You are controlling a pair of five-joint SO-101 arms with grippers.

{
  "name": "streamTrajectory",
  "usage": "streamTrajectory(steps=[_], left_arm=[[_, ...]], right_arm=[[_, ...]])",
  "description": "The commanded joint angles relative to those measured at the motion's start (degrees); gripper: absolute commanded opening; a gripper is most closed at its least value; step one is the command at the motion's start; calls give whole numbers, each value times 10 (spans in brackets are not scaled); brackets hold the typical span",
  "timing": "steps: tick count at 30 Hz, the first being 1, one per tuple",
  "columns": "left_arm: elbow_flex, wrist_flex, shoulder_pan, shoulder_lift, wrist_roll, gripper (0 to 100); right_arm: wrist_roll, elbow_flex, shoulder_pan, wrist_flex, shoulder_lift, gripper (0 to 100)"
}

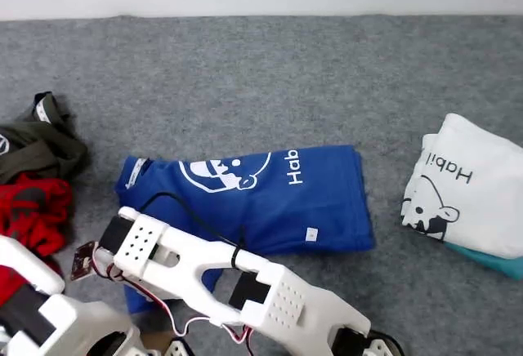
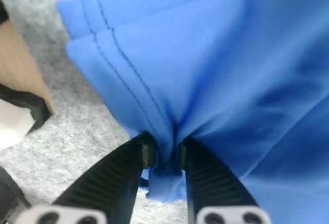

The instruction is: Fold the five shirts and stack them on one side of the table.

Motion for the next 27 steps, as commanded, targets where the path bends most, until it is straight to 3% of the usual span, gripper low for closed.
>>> streamTrajectory(steps=[1, 16, 27], left_arm=[[-2, 3, -2, -24, -6, 7], [-2, 3, -2, -24, -6, 7], [-2, 3, -2, -24, -6, 7]], right_arm=[[-28, -30, -7, 41, -7, 171], [-53, -73, -87, 70, -67, 210], [-25, -73, -32, 50, 59, 208]])
